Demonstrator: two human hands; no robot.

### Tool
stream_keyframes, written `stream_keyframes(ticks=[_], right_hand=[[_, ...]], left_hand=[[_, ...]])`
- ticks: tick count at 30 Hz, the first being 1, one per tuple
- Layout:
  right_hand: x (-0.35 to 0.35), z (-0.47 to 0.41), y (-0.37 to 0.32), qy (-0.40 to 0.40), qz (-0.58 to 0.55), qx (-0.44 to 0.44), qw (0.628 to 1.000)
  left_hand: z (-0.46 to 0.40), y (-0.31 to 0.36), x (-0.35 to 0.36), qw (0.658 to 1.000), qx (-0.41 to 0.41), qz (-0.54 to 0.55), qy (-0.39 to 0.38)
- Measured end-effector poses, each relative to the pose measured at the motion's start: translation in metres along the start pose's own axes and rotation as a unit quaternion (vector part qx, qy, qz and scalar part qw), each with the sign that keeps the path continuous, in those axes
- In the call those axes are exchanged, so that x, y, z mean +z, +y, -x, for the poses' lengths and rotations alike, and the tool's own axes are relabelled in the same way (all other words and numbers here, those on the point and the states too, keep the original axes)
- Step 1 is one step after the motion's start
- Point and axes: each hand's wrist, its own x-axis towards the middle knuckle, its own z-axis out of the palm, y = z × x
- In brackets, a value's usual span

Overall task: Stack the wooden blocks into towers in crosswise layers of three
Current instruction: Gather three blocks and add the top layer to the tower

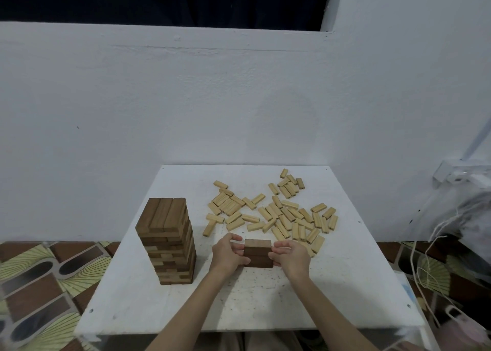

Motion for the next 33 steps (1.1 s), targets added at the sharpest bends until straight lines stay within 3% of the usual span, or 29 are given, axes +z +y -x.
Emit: stream_keyframes(ticks=[15,33], right_hand=[[-0.005,0.001,-0.011,-0.024,-0.036,0.001,0.999],[-0.034,0.011,-0.08,-0.017,-0.074,-0.043,0.996]], left_hand=[[-0.002,0.009,-0.005,1.0,-0.004,0.0,0.003],[0.014,0.085,-0.028,0.998,0.052,0.014,0.01]])
